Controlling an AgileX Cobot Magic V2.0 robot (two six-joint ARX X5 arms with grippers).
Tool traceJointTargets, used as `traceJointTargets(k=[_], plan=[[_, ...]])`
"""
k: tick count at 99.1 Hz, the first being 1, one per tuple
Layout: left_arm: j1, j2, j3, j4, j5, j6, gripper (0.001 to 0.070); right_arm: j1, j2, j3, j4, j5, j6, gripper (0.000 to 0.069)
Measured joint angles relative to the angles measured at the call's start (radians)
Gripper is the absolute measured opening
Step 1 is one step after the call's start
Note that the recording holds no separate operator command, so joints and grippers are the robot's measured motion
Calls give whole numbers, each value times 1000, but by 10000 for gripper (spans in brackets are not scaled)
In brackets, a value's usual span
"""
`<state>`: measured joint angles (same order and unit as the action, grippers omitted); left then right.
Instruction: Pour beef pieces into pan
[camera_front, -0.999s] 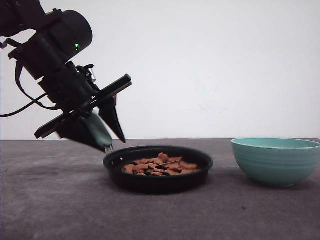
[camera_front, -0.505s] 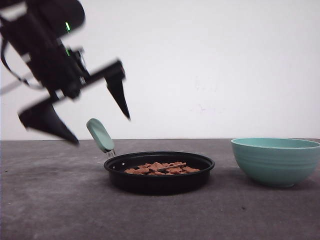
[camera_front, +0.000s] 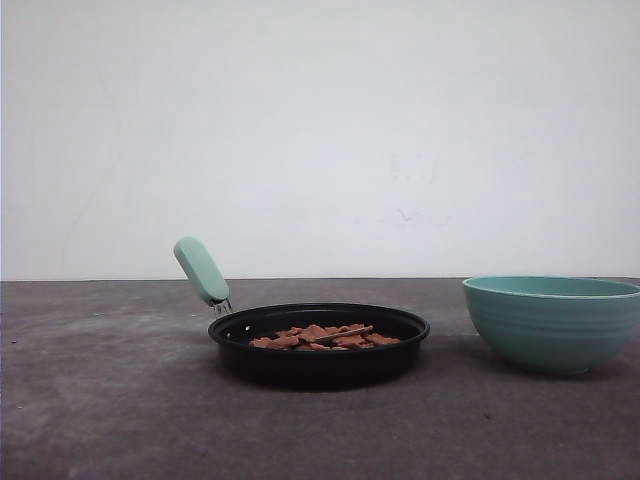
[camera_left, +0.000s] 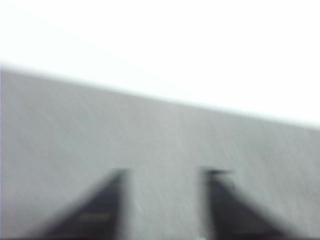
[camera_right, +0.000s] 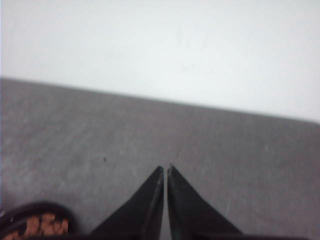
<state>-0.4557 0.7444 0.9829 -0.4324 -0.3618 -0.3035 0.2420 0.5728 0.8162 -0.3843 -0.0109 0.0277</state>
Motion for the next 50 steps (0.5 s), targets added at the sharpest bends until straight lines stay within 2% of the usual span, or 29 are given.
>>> traceJointTargets(k=[5, 13, 28, 50], plan=[[0, -45, -1, -15, -5, 21, 63, 0, -11, -23, 27, -1, -8, 10], [8, -114, -26, -33, -34, 40, 22, 0, -21, -61, 61, -14, -32, 10], [13, -208, -72, -167, -110, 27, 12, 0, -15, -74, 44, -15, -50, 10], [13, -293, -72, -212, -112, 10, 12, 0, -17, -74, 45, -15, -54, 10]])
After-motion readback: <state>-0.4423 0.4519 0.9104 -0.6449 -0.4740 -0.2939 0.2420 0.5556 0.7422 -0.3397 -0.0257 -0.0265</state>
